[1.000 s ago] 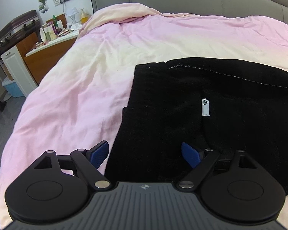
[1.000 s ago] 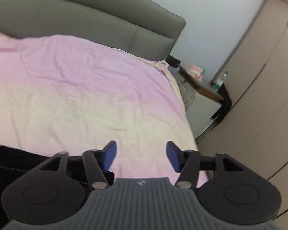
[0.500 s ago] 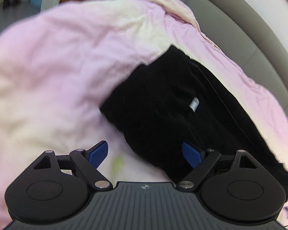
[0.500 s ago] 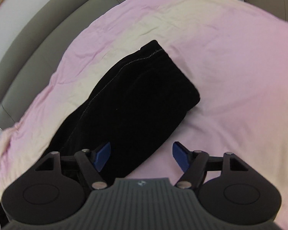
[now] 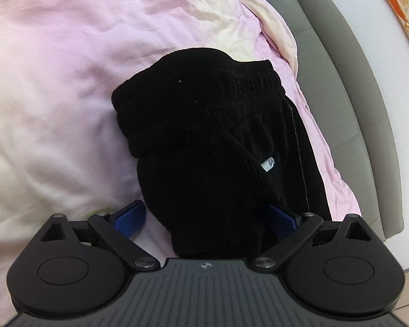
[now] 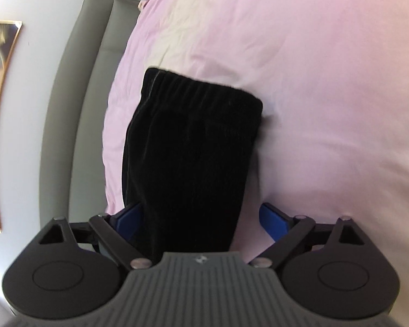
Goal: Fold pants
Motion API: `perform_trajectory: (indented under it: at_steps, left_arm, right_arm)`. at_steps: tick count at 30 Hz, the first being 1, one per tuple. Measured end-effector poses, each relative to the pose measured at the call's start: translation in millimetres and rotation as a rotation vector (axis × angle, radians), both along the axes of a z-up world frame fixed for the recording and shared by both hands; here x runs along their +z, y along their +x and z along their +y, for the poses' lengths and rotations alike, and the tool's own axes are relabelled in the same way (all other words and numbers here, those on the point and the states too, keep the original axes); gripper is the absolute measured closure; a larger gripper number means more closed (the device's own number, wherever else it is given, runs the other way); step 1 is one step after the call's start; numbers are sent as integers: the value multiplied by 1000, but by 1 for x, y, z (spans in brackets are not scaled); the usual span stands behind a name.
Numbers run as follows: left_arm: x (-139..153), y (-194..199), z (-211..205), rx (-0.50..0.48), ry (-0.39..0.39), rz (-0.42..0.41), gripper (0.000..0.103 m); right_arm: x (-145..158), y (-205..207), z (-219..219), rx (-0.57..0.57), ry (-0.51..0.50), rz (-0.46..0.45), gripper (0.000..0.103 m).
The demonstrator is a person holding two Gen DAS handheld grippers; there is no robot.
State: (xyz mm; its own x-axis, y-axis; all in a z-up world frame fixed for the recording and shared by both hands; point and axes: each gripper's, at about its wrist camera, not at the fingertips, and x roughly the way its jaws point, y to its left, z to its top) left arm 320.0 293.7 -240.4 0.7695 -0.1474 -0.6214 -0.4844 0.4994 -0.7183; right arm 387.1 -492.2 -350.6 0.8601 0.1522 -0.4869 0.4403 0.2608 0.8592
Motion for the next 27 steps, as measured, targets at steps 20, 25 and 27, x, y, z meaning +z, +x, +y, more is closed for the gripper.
perform_trajectory:
  at_steps: [20,25,27]
  left_arm:
    - [57,12,6,52,-55,-209,65]
    - [100,-6,19,17,-57,-287,65]
    - [106,-14,31,18,-59,-304,64]
  right_arm:
    - [128,23,4,75,-145,-147,90]
    - [202,-17,11,104,-156,-214,90]
    - [220,-50,12,111,-141,-223,90]
